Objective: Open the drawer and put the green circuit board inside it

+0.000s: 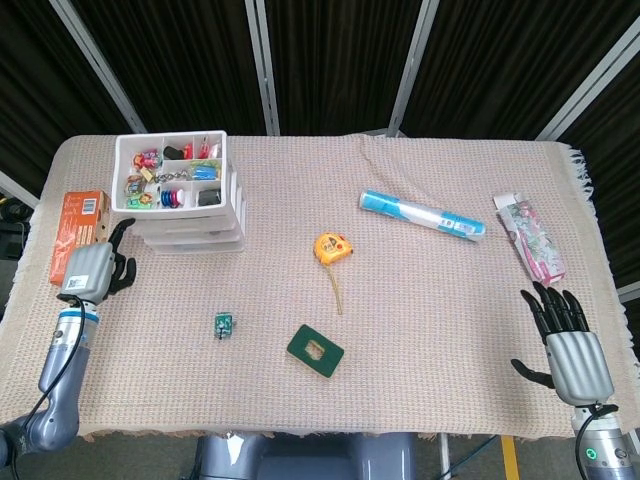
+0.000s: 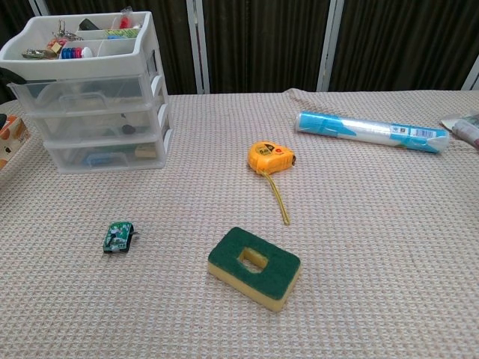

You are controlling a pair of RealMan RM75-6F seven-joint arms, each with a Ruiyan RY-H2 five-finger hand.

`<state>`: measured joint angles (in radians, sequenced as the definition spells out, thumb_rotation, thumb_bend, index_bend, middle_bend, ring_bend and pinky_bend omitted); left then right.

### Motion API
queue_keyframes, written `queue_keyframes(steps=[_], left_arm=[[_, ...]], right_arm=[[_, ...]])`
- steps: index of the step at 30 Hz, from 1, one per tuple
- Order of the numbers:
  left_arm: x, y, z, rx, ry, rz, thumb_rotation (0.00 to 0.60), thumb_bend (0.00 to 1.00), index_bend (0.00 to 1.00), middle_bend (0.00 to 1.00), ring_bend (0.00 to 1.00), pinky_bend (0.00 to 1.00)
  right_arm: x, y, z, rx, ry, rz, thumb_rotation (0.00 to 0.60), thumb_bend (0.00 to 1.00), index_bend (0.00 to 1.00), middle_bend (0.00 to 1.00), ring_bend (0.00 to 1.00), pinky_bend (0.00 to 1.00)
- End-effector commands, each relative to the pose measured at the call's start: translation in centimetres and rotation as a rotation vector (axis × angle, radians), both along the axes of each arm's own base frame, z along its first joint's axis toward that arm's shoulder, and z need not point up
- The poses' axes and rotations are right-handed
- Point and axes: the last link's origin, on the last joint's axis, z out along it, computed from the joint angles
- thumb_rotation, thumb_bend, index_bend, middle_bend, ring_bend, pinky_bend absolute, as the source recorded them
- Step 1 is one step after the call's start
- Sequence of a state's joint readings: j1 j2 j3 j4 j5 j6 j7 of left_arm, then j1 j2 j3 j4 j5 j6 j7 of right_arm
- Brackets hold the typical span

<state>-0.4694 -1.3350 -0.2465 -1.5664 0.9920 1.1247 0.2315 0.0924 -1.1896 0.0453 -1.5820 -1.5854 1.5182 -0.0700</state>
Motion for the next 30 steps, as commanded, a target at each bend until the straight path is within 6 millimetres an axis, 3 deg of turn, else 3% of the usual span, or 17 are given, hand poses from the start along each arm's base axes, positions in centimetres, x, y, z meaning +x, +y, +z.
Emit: queue_keyframes(steps=[1, 12, 21, 30], left_arm=[[0.1, 0.1, -0.1, -0.005, -0.009, 0.009, 0.6, 0.59, 0.21, 0.91, 0.89, 0.71], [1.2, 0.3, 0.4, -0.008, -0.076, 0.01, 0.6, 0.63, 0.54, 0.93, 0.9, 0.72], [1.8, 0.6, 0.8, -0.017, -0.085, 0.015, 0.6, 0.71, 0.68, 0.93, 0.91, 0.72], [2.0, 0.6, 1.1, -0.017, -0.087, 0.018, 0.6, 0.72, 0.77, 0.93, 0.91, 0.72]], right_arm=[[0.0, 0.0, 0.0, 0.0, 0.0, -0.001, 0.6, 0.0, 0.07, 0.0, 0.0, 0.0], [0.0, 0.0, 0.0, -0.001, 0.0, -0.001, 0.6, 0.0, 0.07, 0.0, 0.0, 0.0], [0.0, 0.0, 0.0, -0.002, -0.001, -0.001, 0.6, 0.0, 0.07, 0.0, 0.0, 0.0], [0.0, 0.0, 0.0, -0.003, -0.001, -0.001, 0.6, 0.0, 0.07, 0.0, 0.0, 0.0]])
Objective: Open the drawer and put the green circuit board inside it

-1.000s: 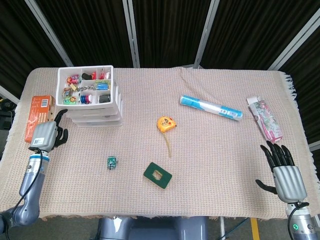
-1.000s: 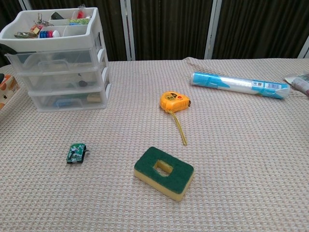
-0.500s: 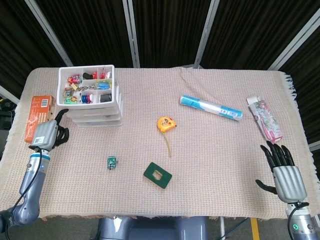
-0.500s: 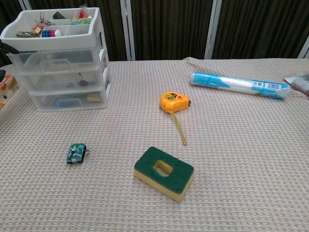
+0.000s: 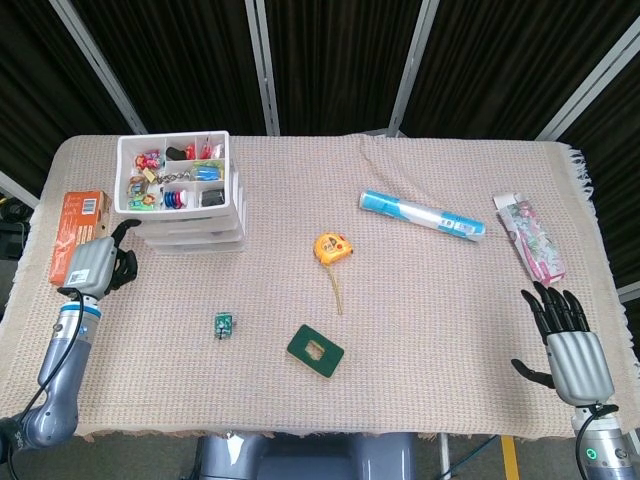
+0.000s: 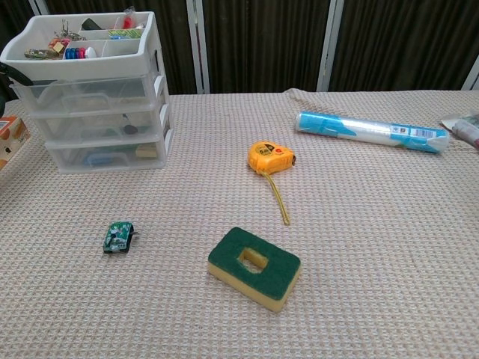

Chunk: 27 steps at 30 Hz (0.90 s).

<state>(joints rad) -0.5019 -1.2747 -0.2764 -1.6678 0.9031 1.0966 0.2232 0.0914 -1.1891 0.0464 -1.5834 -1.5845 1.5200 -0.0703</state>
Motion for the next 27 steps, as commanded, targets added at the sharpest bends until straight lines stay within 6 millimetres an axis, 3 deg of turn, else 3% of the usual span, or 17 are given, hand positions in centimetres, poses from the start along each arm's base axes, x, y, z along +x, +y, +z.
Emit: queue_keyframes(steps=[1, 12, 27], left_arm=[[0.12, 0.02, 0.14, 0.003, -0.005, -0.003, 0.6, 0.72, 0.78, 0.93, 0.91, 0.72], [0.57, 0.0, 0.45, 0.007, -0.011, -0.018, 0.6, 0.73, 0.88, 0.94, 0.91, 0.72], [0.5, -0.07, 0.79, 0.008, -0.021, -0.01, 0.6, 0.73, 0.86, 0.94, 0.91, 0.72]], right_arm=[[0.01, -0.01, -0.01, 0.0, 0.0, 0.0, 0.6, 0.0, 0.07, 0.0, 0.0, 0.0], [0.01, 0.0, 0.04, -0.003, -0.001, 0.002, 0.6, 0.0, 0.07, 0.0, 0.0, 0.0], [0.02, -0.02, 0.01, -0.001, -0.001, 0.003, 0.6, 0.0, 0.07, 0.0, 0.0, 0.0]])
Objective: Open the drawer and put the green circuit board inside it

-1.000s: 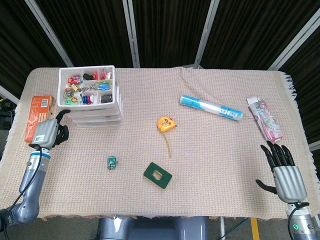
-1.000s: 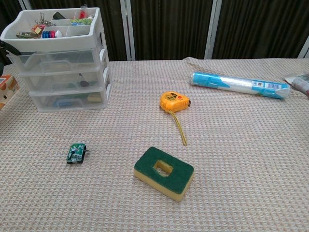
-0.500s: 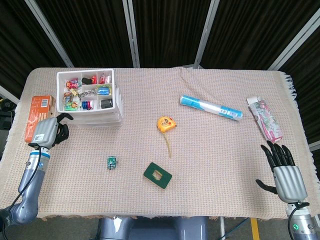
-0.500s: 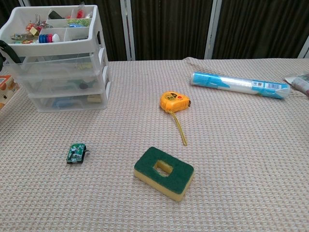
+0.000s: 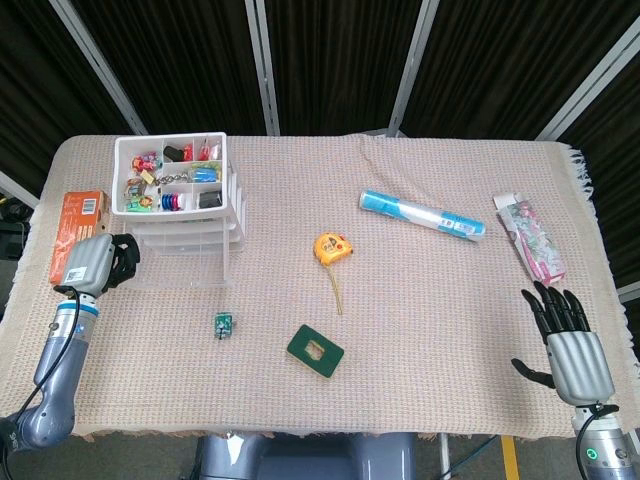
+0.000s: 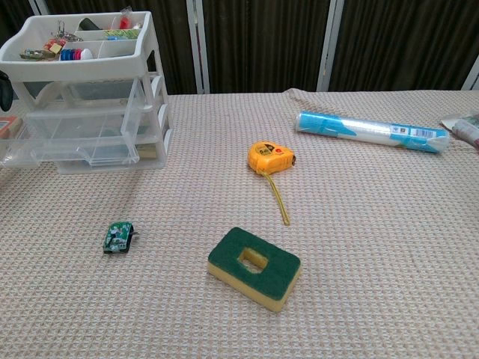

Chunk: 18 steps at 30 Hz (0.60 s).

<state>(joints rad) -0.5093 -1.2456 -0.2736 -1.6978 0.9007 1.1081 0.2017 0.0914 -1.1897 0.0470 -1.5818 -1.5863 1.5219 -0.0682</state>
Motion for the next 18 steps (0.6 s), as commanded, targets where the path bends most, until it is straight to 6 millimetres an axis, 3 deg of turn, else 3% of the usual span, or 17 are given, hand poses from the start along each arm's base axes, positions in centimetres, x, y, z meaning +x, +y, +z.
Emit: queue_keyframes(steps=[1, 12, 18], left_arm=[[0.0, -0.1, 0.0, 0.0, -0.005, -0.002, 0.6, 0.73, 0.86, 0.94, 0.91, 0.72], [1.3, -0.7, 1.2, 0.078, -0.055, -0.092, 0.6, 0.73, 0.82, 0.93, 0.91, 0.72], [2.3, -2.8, 2.0, 0.08, -0.051, -0.2, 0.6, 0.73, 0.81, 0.93, 0.91, 0.72]], right_arm=[[0.0, 0.0, 0.0, 0.0, 0.0, 0.0, 0.6, 0.0, 0.07, 0.0, 0.0, 0.0], [0.0, 0.0, 0.0, 0.001, 0.001, -0.002, 0.6, 0.0, 0.07, 0.0, 0.0, 0.0], [0.0, 0.0, 0.0, -0.001, 0.003, -0.004, 0.6, 0.0, 0.07, 0.0, 0.0, 0.0]])
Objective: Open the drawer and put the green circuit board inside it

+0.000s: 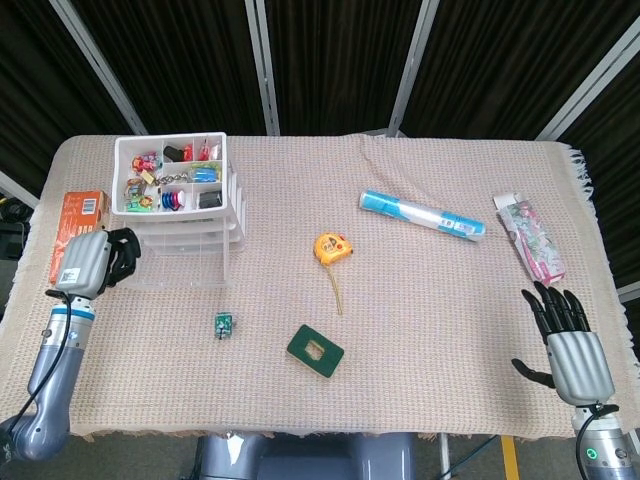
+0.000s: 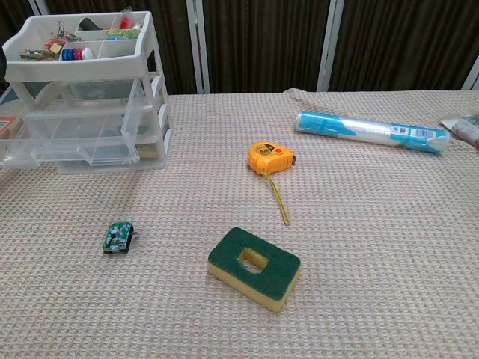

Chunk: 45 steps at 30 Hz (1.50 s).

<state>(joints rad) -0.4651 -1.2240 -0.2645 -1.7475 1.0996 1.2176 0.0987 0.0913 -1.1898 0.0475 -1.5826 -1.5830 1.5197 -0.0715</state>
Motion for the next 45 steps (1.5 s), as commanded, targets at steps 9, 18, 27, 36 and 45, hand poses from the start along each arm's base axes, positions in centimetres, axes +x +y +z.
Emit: queue_keyframes(steps=[9, 18, 27, 36, 45], left_arm=[[-0.1, -6.7, -0.5, -0.129, 0.245, -0.23, 0.6, 0.72, 0.81, 0.91, 0.89, 0.71], [-0.1, -9.5, -2.7, -0.171, 0.434, -0.411, 0.6, 0.36, 0.51, 0.71, 0.71, 0.62], [-0.2, -9.6, -5.7, -0.214, 0.682, -0.515, 0.6, 0.0, 0.13, 0.56, 0.62, 0.6], [-0.2, -8.6, -8.6, -0.269, 0.868, -0.561, 0.6, 0.0, 0.1, 0.51, 0.59, 0.55], [0.6, -7.4, -10.3, -0.282, 0.948, -0.581, 0.6, 0.0, 0.12, 0.61, 0.66, 0.57]], right_arm=[[0.0, 0.0, 0.0, -0.004, 0.002, -0.002, 0.6, 0.0, 0.08, 0.0, 0.0, 0.0], [0.0, 0.0, 0.0, -0.008, 0.004, -0.003, 0.6, 0.0, 0.08, 0.0, 0.0, 0.0], [0.0, 0.0, 0.0, -0.007, 0.004, -0.003, 0.6, 0.0, 0.08, 0.0, 0.0, 0.0], [0.0, -0.1, 0.0, -0.004, 0.005, -0.003, 0.6, 0.0, 0.08, 0.0, 0.0, 0.0], [-0.1, -0.1, 0.0, -0.002, 0.004, -0.005, 0.6, 0.0, 0.08, 0.0, 0.0, 0.0]])
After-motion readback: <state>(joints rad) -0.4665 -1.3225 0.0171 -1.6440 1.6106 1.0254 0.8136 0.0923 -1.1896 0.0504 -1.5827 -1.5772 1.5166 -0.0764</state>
